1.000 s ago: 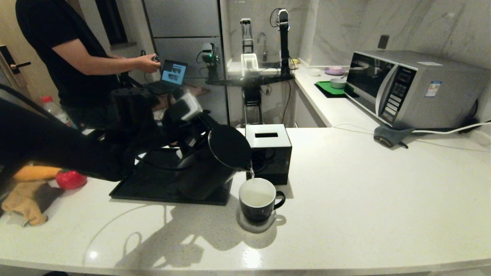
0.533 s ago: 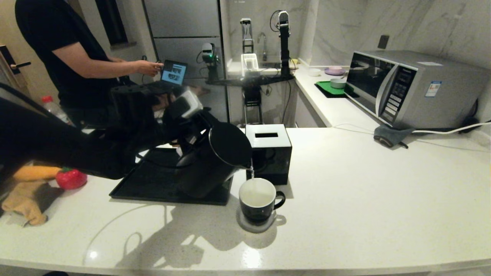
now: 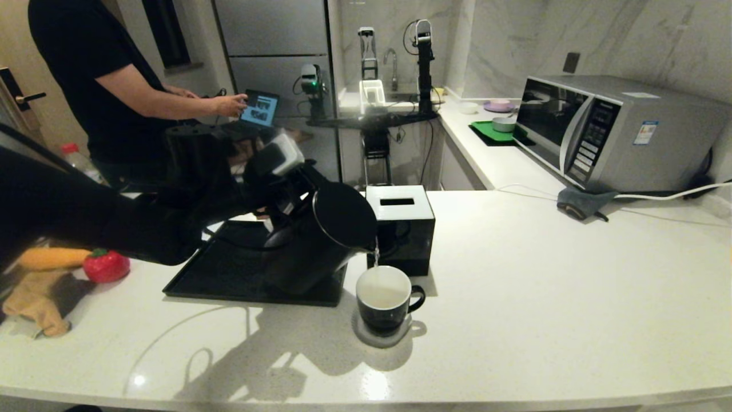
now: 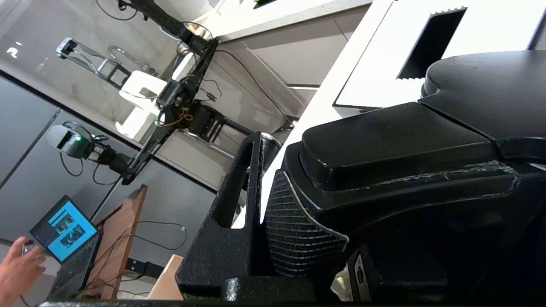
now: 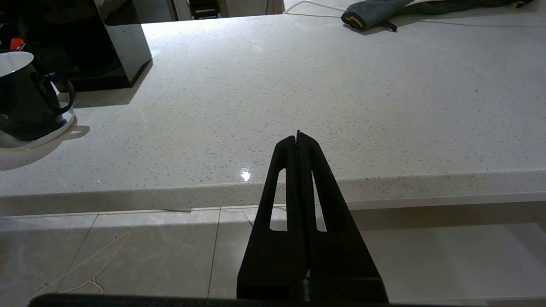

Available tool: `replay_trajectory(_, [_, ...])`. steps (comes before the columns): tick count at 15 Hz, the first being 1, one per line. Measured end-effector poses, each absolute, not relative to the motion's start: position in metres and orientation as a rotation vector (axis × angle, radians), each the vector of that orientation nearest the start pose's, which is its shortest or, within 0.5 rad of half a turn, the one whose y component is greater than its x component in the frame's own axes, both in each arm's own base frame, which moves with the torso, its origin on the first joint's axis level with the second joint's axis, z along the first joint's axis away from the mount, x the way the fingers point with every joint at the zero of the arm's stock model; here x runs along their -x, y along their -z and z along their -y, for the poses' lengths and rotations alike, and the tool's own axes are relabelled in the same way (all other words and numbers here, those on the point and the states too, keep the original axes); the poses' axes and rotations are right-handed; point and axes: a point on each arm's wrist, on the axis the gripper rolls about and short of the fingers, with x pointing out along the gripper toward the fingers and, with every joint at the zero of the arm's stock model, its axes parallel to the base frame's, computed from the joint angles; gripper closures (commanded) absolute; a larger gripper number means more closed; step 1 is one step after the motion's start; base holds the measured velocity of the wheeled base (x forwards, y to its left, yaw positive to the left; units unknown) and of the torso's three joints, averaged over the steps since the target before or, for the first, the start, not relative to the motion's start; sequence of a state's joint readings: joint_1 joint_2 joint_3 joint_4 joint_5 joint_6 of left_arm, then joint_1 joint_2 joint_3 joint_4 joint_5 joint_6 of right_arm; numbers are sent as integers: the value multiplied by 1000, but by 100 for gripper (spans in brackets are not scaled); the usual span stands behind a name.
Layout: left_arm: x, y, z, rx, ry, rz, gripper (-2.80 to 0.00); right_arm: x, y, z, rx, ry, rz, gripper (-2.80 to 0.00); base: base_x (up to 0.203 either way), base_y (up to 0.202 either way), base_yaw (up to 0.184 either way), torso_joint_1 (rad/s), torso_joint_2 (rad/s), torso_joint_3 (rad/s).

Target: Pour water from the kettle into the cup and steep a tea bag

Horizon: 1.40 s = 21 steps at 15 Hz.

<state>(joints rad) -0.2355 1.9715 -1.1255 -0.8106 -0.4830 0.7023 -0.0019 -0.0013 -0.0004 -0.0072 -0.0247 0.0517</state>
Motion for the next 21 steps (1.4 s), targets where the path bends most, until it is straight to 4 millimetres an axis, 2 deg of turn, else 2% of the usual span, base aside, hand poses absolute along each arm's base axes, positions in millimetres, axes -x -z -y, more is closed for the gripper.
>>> replay_trajectory(21, [-373,-198,102,-686,700,236,0,23,-76,1,-52,26,10,0,0,0,0,0,0,0])
